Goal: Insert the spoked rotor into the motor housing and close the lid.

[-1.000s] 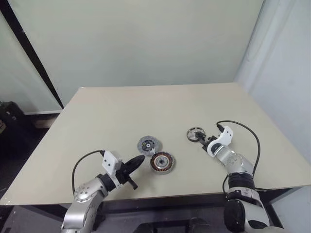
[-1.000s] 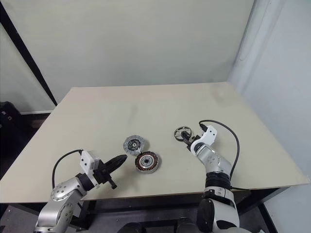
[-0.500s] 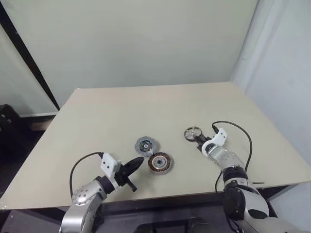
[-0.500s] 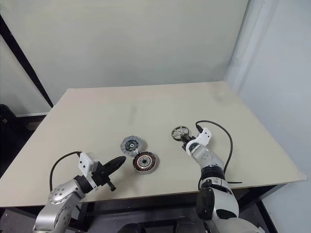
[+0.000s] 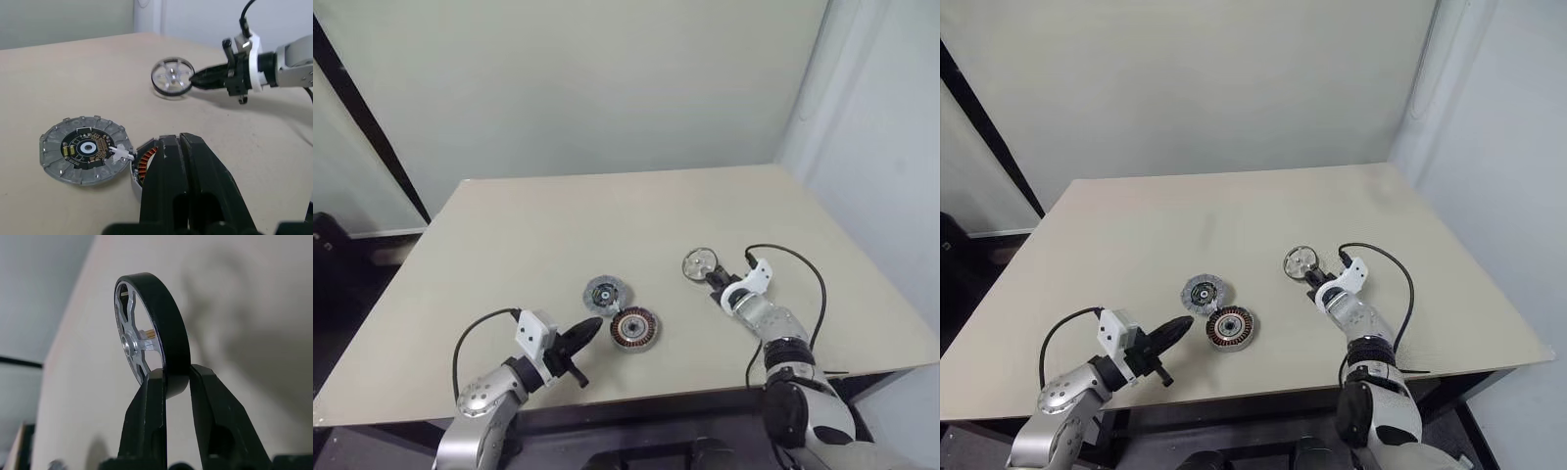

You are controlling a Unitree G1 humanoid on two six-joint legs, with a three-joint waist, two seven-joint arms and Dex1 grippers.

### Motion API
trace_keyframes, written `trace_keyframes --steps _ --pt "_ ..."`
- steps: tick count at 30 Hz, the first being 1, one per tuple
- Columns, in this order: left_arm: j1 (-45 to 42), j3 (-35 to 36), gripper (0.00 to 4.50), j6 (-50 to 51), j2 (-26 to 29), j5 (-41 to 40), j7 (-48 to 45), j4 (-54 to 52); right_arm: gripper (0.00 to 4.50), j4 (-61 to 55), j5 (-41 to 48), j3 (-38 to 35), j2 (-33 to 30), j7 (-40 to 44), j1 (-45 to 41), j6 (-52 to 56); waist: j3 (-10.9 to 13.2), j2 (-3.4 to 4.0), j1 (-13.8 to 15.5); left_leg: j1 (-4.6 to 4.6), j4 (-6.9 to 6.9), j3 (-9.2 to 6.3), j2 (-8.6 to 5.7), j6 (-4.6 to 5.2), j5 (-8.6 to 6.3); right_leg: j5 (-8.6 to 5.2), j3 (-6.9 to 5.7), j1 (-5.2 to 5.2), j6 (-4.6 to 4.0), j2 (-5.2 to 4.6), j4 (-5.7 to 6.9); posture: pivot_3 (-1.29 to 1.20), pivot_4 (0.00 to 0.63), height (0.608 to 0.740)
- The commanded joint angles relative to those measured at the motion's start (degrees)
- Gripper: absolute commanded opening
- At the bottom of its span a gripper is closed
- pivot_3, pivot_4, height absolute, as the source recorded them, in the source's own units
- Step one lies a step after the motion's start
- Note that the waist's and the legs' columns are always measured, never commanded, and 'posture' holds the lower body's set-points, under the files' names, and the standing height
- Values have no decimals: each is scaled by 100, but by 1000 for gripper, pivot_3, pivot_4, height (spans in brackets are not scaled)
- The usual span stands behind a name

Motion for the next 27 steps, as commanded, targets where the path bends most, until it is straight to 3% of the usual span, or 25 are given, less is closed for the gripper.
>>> trace_keyframes --steps 1,7,12,27 --pt "-23 135 0 -110 45 -60 -8 -118 346 -1177 371 309 158 122 151 671 -1 1 -3 1 -1 1 1 0 0 0 0 -1 0 0 0 0 0 740" --pt "47 290 0 -92 112 -94 -18 -39 346 -3031 986 828 534 -247 858 2459 -1 5 4 2 -8 -7 4 0 0 0 -2 -4 -1 2 1 0 0 740" --pt "61 351 0 -59 126 -106 -13 -30 346 -3816 1201 1196 752 -476 1341 3403 0 6 13 -1 -4 -7 3 -2 -1 -1 -5 -4 -1 -2 -3 0 0 740" --pt "181 347 0 -35 93 -89 8 -68 346 -4332 1145 1732 1034 -645 2096 4077 1 6 8 -9 -6 -6 4 -4 -2 -1 -11 -14 -1 -5 -7 0 0 740"
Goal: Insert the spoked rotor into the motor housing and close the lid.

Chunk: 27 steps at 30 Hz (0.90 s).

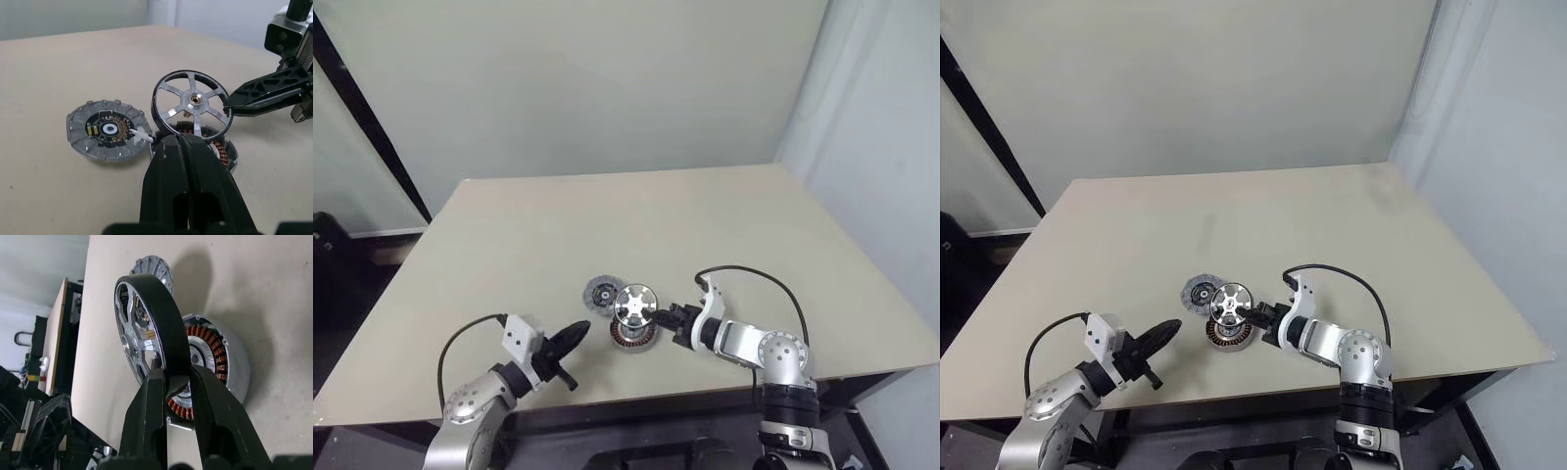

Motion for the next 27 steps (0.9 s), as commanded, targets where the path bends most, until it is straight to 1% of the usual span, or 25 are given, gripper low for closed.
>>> trace_keyframes --steps 1,10,27 --pt "-4 60 0 -53 15 -54 12 -154 346 -258 61 249 318 -7 257 18 0 0 0 -1 0 0 0 0 0 0 0 -1 0 0 0 0 0 740" --pt "35 19 0 -59 -15 -36 33 -183 346 -332 18 563 313 5 466 165 0 0 1 -8 0 -2 1 -1 -1 0 -3 -5 0 -1 -3 0 0 740" --pt "-8 -35 0 -98 -31 4 18 -125 346 -123 -169 764 313 2 499 -192 0 -1 1 -17 1 -3 1 -1 -1 0 -6 -13 0 -1 -4 0 0 740"
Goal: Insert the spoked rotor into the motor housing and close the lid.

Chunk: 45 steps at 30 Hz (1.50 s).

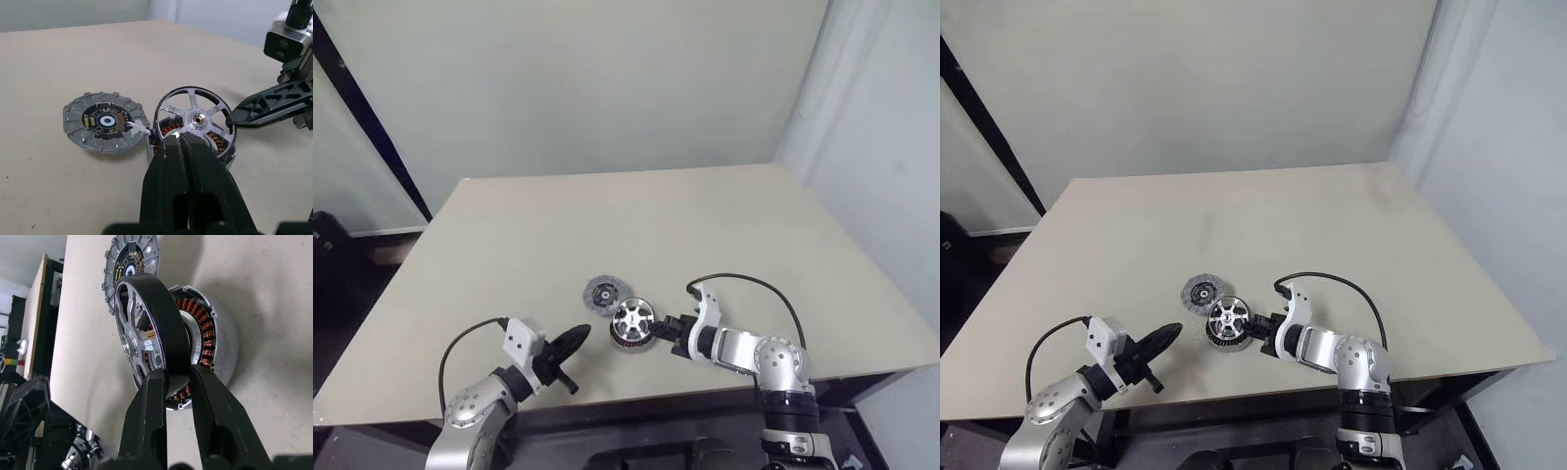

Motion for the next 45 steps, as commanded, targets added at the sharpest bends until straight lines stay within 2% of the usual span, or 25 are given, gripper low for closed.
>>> trace_keyframes --steps 1,3,15,18,21,25,27,31,36,40,41,45 --pt "-77 3 0 -99 -2 -9 -1 -123 346 -62 0 278 487 10 294 -104 0 0 -1 0 0 0 0 0 0 0 0 0 0 0 0 0 0 740" --pt "-89 -1 0 -105 -8 -5 2 -111 346 -53 -12 332 485 28 281 -80 0 0 -1 0 0 0 0 0 0 0 0 0 0 0 0 0 0 740" --pt "-74 -15 0 -137 -60 25 3 -93 4474 -419 105 457 309 108 226 102 -1 -1 2 2 4 0 3 0 0 0 -3 2 0 0 0 0 0 740" --pt "-69 -14 0 -138 -65 26 1 -96 4474 -797 200 484 115 161 150 275 -1 -1 2 -4 7 -3 2 -1 0 0 -5 -1 0 -2 -2 0 0 740" --pt "-66 -16 0 -139 -69 28 -5 -96 4474 -1192 58 776 -382 342 95 358 -2 -2 -3 -25 5 -2 1 -1 0 0 -5 -24 0 -3 0 0 0 740" --pt "-71 -16 0 -144 -68 27 -18 -86 4474 -1600 -455 1542 -1320 827 48 -228 -3 -4 11 -62 8 -1 -3 2 2 1 -3 -59 1 -1 5 0 0 740" --pt "-83 -14 0 -144 -65 25 -25 -74 4474 -1610 -717 1737 -1545 1047 29 -812 -4 -7 13 -65 9 -1 -7 2 2 1 -3 -59 2 -3 4 0 0 740" --pt "-116 -7 0 -139 -47 22 -48 -45 3598 -1276 -1470 2046 -1715 1365 -40 -2233 -4 -9 -7 -59 9 3 2 2 2 1 -3 -59 2 3 7 0 0 740" --pt "-135 12 0 -116 -6 18 -87 -23 1775 -518 -2724 2670 -1940 1685 -216 -4195 -5 -12 0 -57 24 4 0 2 2 1 -4 -50 2 3 7 0 0 740" --pt "-116 14 0 -102 12 19 -93 -32 242 112 -3480 3077 -2011 1901 -348 -5261 -5 -14 2 -58 26 3 -3 2 2 2 -2 -48 2 1 7 0 0 740" --pt "-110 13 0 -101 13 18 -92 -38 11 242 -3614 3140 -2010 1942 -370 -5440 -5 -14 3 -57 26 3 -3 2 2 2 -2 -48 2 2 8 0 0 740" --pt "-82 10 0 -99 6 18 -77 -74 11 650 -3915 3217 -1885 2029 -376 -5872 -6 -15 7 -56 26 1 -4 2 2 2 -2 -46 2 2 11 0 0 740"
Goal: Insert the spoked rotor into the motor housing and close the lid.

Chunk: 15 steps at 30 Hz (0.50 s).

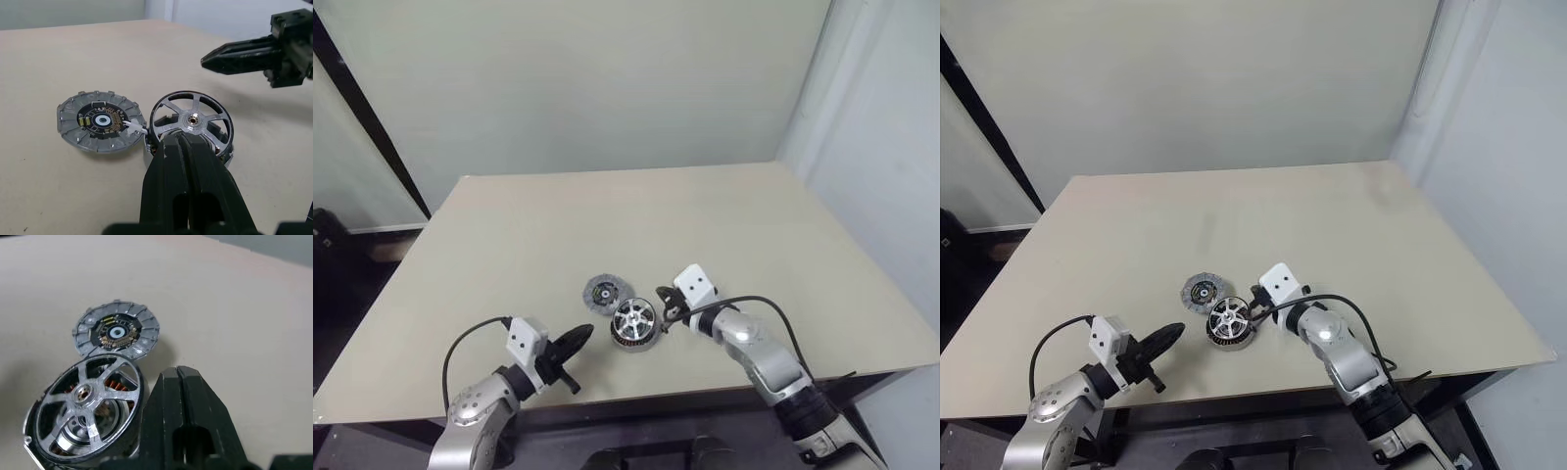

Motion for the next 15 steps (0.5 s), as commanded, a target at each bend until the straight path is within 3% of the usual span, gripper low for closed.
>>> trace_keyframes --steps 1,15 --pt "-13 45 0 -78 41 -26 -1 -145 11 149 -256 37 114 108 -137 -400 0 0 0 1 0 0 0 0 0 0 0 1 0 0 1 0 0 740" --pt "42 14 0 -64 26 -22 28 -214 11 84 -541 91 505 396 61 -426 0 1 8 10 8 -3 0 0 0 1 0 12 -1 1 6 0 0 740"
